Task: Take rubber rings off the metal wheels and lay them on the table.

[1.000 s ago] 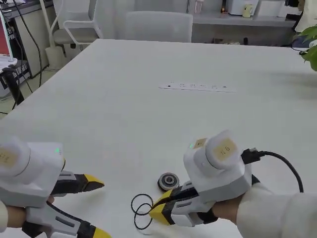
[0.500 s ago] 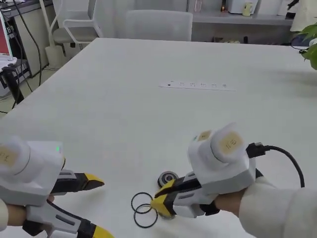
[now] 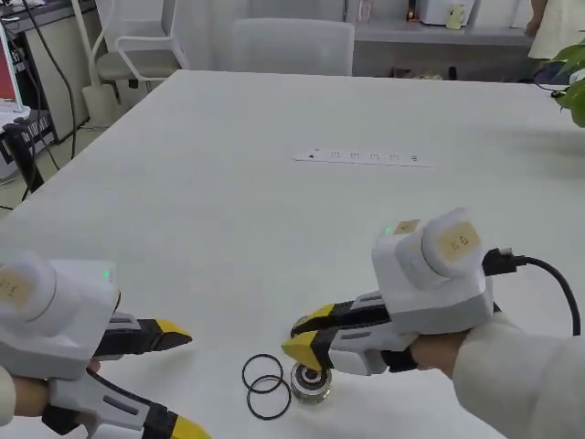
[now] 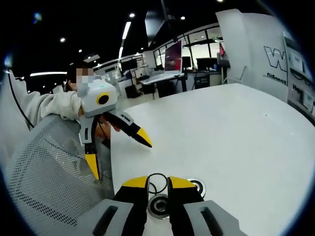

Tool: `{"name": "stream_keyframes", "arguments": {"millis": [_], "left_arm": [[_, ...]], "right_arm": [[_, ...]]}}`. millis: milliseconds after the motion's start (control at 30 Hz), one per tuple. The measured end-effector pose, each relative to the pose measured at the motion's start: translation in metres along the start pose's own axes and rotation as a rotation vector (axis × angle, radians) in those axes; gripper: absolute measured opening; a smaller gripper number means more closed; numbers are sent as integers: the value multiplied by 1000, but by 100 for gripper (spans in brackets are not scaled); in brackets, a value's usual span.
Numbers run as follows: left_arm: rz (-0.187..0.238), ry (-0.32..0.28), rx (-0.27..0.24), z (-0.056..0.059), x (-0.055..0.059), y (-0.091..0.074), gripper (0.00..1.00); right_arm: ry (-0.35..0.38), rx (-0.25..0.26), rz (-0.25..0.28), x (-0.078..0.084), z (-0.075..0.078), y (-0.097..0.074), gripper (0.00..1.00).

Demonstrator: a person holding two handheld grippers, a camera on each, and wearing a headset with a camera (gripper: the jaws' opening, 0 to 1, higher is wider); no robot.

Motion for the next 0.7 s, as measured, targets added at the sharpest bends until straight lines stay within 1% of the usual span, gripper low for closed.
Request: {"name": "stream_keyframes", "arguments": {"millis": [233, 467, 700], "left_arm": [[-3, -1, 1, 0, 0, 0, 82], [-4, -1, 1, 0, 0, 0, 82], [-4, -2, 3, 0, 1, 0, 81]], "right_arm": [[18, 25, 31, -1, 7, -7, 14], [49, 51, 51, 1, 15, -14, 14], [68, 67, 49, 5, 20, -17, 16]]}}
Point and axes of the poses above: the centre of the closed fingertips' face, and the gripper's own axes: y roughly forward along the fingers, z roughly to its right, x roughly out of its underside, the point moved 10 cm from there along -y, roughly backward along the fingers, and after that the axes turned 9 degrees about -x, right-handed, at the moved point
